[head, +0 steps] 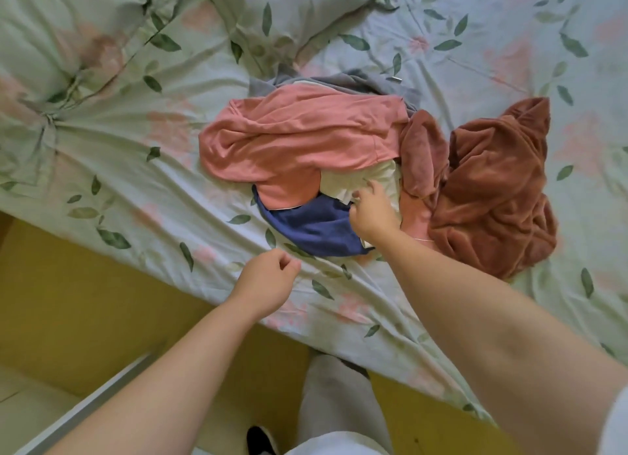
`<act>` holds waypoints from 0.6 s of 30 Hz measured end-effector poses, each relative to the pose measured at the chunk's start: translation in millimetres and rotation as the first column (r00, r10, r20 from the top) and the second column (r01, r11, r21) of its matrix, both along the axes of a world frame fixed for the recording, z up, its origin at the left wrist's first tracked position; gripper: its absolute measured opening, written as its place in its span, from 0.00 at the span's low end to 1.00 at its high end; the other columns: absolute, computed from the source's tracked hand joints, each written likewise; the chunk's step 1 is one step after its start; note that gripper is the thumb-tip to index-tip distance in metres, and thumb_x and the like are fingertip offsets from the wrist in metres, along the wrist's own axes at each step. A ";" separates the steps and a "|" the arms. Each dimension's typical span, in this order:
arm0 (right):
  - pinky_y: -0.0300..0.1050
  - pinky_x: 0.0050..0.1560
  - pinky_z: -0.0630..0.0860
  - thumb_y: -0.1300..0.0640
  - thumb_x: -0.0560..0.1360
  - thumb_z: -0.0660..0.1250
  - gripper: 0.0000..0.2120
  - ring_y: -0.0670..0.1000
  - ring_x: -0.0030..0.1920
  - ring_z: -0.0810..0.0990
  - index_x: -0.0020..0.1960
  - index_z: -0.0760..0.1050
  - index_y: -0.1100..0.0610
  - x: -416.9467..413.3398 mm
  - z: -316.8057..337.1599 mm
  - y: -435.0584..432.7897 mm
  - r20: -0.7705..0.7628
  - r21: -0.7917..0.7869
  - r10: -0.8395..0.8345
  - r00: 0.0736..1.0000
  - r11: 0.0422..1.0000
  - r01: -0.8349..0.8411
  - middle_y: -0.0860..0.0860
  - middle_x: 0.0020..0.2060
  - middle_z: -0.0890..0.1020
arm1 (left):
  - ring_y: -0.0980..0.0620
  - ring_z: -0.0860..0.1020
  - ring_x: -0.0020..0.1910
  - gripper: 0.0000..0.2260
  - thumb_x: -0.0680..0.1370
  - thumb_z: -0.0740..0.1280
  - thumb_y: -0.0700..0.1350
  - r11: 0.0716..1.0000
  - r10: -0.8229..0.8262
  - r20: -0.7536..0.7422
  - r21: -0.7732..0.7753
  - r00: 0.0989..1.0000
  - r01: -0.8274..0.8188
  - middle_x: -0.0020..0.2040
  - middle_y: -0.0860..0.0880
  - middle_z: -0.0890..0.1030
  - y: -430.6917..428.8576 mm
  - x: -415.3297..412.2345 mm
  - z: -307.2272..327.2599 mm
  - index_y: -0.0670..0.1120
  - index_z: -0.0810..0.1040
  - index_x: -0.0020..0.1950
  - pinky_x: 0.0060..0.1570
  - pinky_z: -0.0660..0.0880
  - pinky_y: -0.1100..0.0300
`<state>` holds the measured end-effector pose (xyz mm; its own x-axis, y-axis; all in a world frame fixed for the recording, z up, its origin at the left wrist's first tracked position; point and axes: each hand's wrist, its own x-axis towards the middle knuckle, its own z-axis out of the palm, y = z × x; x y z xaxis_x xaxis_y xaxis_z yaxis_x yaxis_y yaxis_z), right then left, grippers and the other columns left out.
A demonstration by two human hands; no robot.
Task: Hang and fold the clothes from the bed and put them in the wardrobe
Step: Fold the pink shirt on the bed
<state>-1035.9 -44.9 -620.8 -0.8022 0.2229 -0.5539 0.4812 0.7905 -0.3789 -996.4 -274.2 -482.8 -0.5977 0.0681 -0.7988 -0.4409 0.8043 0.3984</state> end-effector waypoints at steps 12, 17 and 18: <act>0.59 0.56 0.71 0.55 0.85 0.51 0.18 0.66 0.62 0.74 0.65 0.73 0.64 -83.4 -20.4 -18.2 -0.020 0.083 0.265 0.964 0.961 -0.263 0.58 0.73 0.65 | 0.52 0.83 0.35 0.09 0.81 0.65 0.51 0.990 0.129 0.008 -0.061 0.992 -0.128 0.42 0.51 0.84 -18.4 -17.0 -20.1 0.48 0.78 0.45 0.42 0.78 0.55; 0.52 0.51 0.75 0.64 0.75 0.64 0.04 0.63 0.51 0.77 0.50 0.72 0.60 -86.9 29.4 -26.1 -0.116 0.016 0.073 0.991 0.997 -0.072 0.57 0.59 0.73 | 0.52 0.83 0.36 0.10 0.81 0.64 0.51 0.988 0.153 0.004 -0.030 0.988 -0.153 0.42 0.51 0.84 -14.7 -13.5 -3.7 0.48 0.78 0.45 0.37 0.76 0.56; 0.52 0.50 0.74 0.65 0.73 0.65 0.07 0.62 0.52 0.77 0.50 0.72 0.59 -88.2 41.8 -25.8 -0.135 0.029 0.086 0.987 0.996 -0.083 0.57 0.58 0.73 | 0.52 0.83 0.36 0.10 0.81 0.64 0.51 0.988 0.154 -0.004 -0.023 0.988 -0.154 0.43 0.51 0.83 -13.7 -13.1 2.1 0.48 0.78 0.45 0.37 0.76 0.57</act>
